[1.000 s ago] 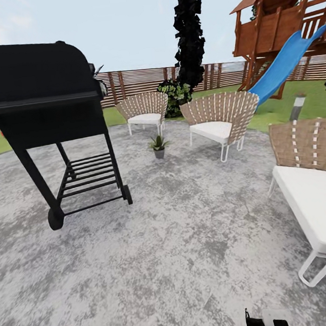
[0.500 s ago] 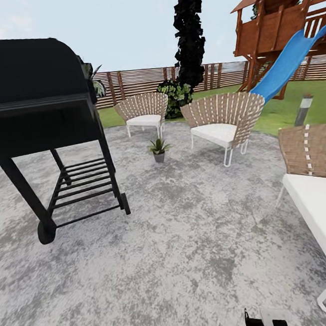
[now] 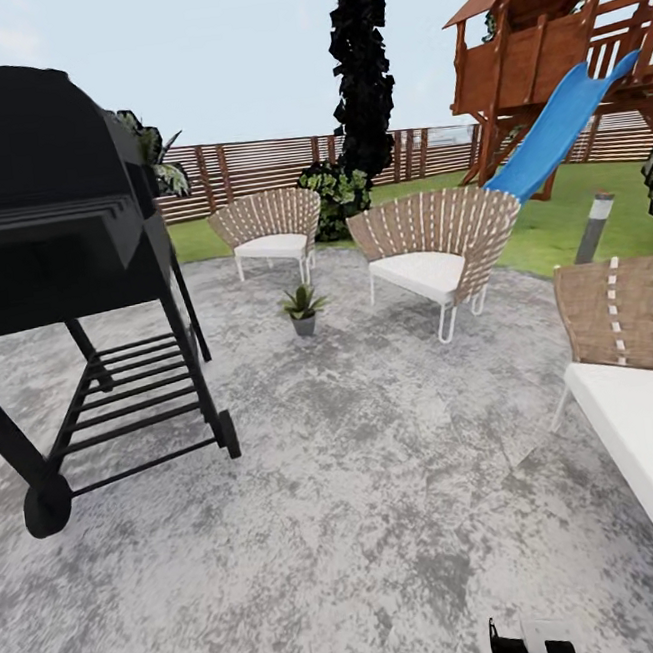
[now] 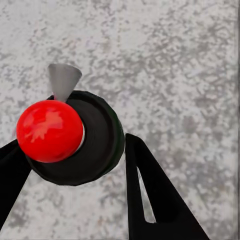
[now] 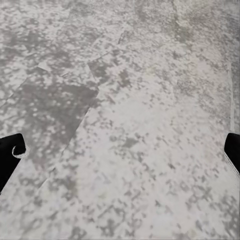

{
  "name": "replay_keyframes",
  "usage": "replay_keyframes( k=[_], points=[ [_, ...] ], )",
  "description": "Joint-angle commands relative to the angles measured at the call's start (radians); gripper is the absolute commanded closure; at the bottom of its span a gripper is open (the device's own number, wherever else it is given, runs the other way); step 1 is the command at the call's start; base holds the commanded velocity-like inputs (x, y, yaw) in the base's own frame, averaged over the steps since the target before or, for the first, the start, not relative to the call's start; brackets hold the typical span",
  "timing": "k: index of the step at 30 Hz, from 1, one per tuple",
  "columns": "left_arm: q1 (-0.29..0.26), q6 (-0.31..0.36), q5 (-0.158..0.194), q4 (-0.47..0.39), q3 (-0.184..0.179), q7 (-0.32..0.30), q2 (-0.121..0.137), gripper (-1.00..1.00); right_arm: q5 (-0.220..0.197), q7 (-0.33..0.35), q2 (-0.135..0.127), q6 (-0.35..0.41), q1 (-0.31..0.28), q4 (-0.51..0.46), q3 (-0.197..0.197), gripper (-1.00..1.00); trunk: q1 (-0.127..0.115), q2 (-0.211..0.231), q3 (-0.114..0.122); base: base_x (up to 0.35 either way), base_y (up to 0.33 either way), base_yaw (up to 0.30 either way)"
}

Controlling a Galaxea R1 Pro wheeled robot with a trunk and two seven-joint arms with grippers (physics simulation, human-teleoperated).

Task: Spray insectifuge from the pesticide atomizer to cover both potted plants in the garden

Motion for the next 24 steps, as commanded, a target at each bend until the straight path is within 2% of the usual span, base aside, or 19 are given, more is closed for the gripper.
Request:
replay_keyframes(
  k=[1,24],
  points=[
    [-0.001,-0.003,0.003,0.001,0.0,0.001,0.0,1.0,0.011,-0.004,0.0,-0.002,-0.001,0.001,-0.007,-1.0,0.0,0.0,-0.001,0.326,-0.094,0.0],
    [-0.001,-0.003,0.003,0.001,0.0,0.001,0.0,1.0,0.011,-0.004,0.0,-0.002,-0.001,0.001,-0.007,-1.0,0.0,0.0,-0.001,0.304,-0.127,0.0]
  ],
)
